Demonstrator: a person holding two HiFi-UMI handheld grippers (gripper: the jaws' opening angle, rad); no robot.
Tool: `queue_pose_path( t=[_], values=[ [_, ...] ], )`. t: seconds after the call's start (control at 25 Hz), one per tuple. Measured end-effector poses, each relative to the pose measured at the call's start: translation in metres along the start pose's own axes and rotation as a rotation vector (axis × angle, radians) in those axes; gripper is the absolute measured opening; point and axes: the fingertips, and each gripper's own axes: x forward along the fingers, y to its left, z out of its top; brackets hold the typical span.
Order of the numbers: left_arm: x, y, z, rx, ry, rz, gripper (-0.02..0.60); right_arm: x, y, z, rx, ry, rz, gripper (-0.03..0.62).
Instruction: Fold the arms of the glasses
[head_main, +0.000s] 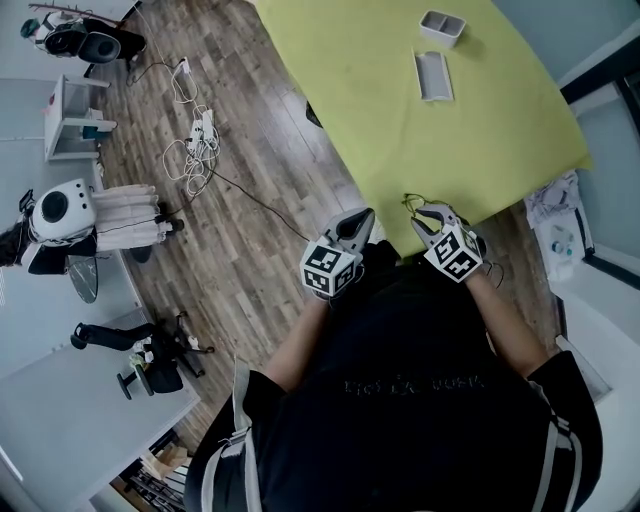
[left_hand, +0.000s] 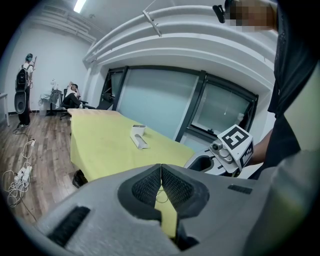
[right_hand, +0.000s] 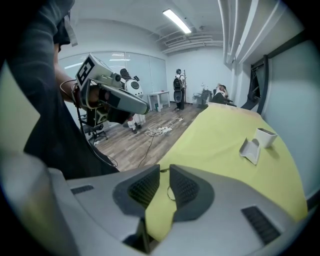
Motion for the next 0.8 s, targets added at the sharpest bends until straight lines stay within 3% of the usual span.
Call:
queue_pose_path(
  t=[0.48, 0.8],
  values=[
    [0.0, 0.0, -0.006, -0.011, 0.013, 0.003, 0.019, -0.007, -0.015, -0.008, 0.03, 0.013, -0.062, 0.04],
    [0.009, -0.007, -0.009, -0.018, 0.022, -0.009, 0.02, -0.022, -0.028, -0.034, 0.131, -0.001, -0.078, 0.04]
  ],
)
